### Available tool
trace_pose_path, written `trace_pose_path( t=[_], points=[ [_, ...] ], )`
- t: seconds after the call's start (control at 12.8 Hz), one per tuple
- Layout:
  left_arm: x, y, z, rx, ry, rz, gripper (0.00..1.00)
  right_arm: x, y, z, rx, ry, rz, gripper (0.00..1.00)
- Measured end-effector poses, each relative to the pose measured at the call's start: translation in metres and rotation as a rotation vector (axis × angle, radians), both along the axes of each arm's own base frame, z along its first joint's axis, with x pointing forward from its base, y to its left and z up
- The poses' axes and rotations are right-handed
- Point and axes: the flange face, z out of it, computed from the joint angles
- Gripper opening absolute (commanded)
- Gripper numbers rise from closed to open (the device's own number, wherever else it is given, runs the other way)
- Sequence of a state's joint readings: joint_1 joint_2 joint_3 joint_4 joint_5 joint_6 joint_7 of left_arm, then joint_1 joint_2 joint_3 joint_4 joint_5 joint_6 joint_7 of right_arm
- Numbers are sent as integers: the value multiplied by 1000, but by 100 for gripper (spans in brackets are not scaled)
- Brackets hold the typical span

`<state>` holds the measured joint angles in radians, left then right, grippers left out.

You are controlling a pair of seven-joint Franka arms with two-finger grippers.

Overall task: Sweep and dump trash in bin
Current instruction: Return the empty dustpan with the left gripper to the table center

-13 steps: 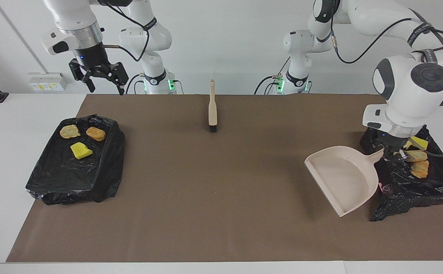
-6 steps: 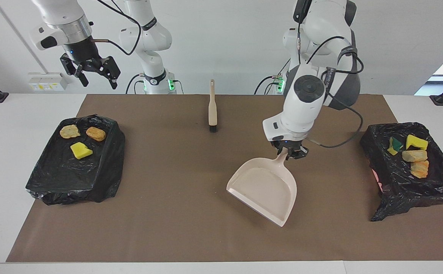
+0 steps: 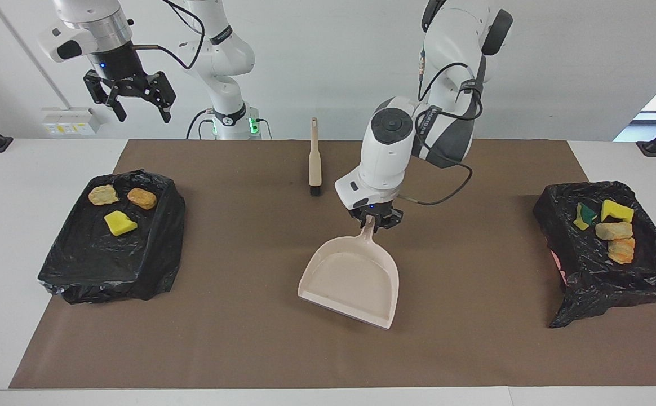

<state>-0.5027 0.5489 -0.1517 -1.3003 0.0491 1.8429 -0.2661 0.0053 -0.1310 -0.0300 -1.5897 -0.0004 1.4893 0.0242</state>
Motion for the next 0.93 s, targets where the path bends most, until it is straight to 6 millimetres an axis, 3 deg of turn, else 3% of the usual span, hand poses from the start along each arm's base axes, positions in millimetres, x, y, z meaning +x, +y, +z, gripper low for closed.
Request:
trace_pose_path(
  t=[0.23, 0.47, 0.86, 0.93],
  points=[
    [-4, -37, -33, -13, 2, 37, 0, 0, 0, -1, -1, 3, 40, 100],
    [-20, -69, -46, -30, -5, 100, 0, 0, 0, -2, -1, 5, 40, 100],
    [-25, -76, -57, -24, 2, 107, 0, 0, -1, -4, -1, 8, 38, 100],
    [-24, -74, -58, -24, 0, 113, 12, 0, -1, -4, -1, 10, 37, 100]
  ],
)
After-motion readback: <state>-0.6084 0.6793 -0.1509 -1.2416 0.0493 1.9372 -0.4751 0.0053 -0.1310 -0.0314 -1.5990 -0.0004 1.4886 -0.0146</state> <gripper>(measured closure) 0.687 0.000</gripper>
